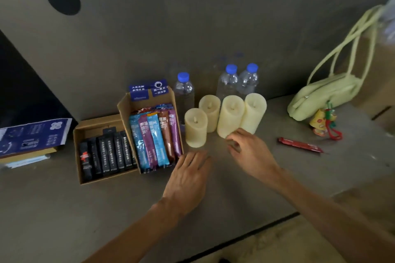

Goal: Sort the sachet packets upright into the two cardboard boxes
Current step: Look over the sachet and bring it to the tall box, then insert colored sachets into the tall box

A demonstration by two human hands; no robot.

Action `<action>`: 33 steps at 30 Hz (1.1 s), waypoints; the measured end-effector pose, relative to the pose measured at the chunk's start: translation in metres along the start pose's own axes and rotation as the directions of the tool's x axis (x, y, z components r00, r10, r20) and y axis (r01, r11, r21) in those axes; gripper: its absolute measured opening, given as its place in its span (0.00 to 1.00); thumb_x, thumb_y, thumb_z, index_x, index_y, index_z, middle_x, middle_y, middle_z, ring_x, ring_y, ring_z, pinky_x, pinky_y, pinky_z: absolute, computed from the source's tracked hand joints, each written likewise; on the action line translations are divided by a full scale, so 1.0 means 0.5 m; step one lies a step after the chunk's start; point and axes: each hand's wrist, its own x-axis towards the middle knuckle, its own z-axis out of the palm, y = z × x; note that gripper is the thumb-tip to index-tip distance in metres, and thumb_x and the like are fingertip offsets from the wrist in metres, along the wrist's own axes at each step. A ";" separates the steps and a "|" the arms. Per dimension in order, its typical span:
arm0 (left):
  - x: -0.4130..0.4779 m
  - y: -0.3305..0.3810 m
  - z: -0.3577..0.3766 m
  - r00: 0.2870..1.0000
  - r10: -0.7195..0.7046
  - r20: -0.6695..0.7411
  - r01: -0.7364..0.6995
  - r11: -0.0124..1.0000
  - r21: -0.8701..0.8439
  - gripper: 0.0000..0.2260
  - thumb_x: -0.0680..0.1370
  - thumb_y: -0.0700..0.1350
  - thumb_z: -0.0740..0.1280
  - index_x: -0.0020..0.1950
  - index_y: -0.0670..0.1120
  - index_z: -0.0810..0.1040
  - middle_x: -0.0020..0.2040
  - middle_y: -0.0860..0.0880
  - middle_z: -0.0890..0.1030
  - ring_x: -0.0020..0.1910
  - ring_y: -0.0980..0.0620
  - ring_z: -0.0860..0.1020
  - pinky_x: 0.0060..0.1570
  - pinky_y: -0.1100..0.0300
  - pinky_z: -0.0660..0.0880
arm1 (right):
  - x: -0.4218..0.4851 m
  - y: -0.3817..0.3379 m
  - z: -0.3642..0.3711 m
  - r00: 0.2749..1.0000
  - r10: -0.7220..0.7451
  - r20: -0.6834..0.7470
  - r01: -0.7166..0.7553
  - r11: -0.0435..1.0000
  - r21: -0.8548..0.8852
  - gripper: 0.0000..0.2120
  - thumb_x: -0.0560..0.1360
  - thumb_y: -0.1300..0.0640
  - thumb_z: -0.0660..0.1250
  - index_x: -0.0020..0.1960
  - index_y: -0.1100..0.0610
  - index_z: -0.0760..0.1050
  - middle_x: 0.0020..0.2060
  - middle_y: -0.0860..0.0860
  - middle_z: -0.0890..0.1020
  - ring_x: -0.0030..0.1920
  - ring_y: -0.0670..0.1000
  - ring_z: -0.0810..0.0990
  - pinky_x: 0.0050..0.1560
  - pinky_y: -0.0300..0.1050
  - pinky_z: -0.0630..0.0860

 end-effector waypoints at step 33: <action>0.272 0.219 0.121 0.883 -0.110 0.456 0.378 0.742 -0.554 0.05 0.79 0.48 0.65 0.53 0.52 0.79 0.42 0.55 0.81 0.41 0.56 0.78 0.41 0.61 0.74 | -0.085 0.326 -0.154 0.989 -0.081 0.121 0.071 0.994 0.085 0.16 0.75 0.61 0.72 0.61 0.49 0.77 0.62 0.46 0.72 0.64 0.42 0.70 0.64 0.30 0.64</action>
